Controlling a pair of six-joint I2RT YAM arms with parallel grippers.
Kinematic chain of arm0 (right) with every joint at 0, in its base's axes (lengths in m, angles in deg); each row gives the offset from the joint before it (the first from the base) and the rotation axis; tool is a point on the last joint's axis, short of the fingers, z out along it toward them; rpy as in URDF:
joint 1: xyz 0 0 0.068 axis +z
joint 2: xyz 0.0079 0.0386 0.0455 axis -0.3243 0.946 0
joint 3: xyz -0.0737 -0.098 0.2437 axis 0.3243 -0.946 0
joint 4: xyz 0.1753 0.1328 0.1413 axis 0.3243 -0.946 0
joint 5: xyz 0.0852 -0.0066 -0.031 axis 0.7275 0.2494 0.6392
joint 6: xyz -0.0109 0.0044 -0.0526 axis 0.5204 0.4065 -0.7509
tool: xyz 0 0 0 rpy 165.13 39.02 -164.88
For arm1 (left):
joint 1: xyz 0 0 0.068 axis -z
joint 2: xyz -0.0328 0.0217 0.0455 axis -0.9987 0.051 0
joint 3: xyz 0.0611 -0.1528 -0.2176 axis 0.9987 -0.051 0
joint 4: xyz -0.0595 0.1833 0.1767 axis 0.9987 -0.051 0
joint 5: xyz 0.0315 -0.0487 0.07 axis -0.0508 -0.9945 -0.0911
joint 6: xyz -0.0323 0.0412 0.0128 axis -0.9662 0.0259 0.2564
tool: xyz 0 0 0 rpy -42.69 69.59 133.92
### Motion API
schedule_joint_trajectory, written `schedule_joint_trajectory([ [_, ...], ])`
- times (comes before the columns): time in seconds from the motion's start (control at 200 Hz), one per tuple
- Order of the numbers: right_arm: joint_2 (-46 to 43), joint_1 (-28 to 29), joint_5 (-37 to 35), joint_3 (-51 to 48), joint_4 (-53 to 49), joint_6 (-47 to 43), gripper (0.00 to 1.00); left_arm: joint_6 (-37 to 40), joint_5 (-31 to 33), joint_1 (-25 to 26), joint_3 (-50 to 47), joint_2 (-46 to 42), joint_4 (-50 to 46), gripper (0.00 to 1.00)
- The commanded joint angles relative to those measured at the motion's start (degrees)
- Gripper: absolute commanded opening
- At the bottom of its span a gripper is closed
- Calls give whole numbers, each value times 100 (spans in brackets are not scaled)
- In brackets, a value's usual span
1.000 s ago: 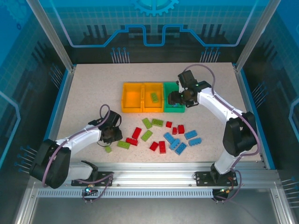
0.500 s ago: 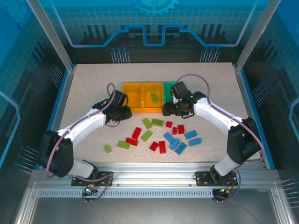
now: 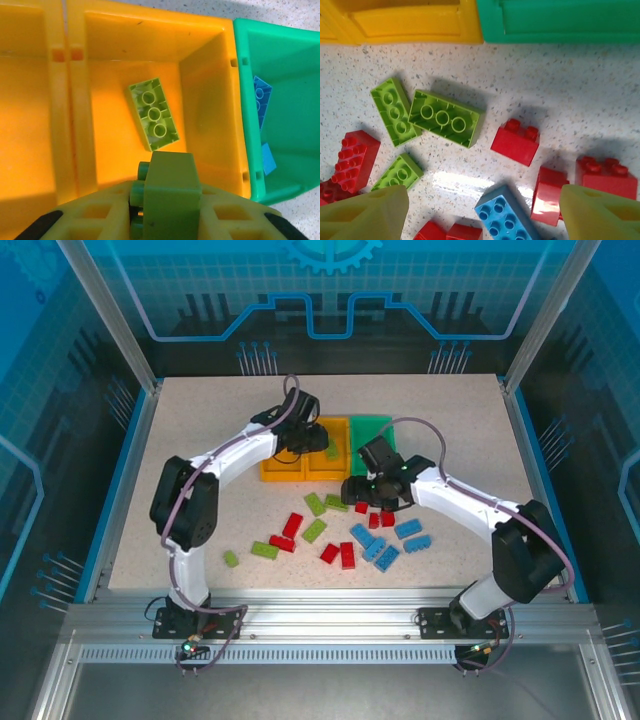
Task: Sort the legos into containers by color
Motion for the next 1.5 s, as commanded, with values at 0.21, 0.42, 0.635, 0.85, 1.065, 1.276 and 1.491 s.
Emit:
schedule_joint_trajectory([
  [0.21,291,445,-65,39,165,762,82,-121,-346,54,433,310,69,53],
  [0.42,729,637,-33,325,157,765,82,-58,-214,92,109,-257,-76,81],
  [0.635,716,755,-289,507,-46,460,82,-52,555,88,-1183,-1680,-671,99],
  [0.85,516,572,-447,501,-44,234,83,-830,1398,72,-2979,-3680,-1587,99],
  [1.065,545,326,-445,504,35,37,83,-1797,1411,27,-4651,-5054,-2324,99],
  [1.276,174,-72,-590,334,14,-134,83,-2546,1280,11,-5453,-5631,-2771,99],
  [1.491,-164,-486,-654,142,-64,-295,84,-2839,1256,10,-5739,-5904,-3057,99],
])
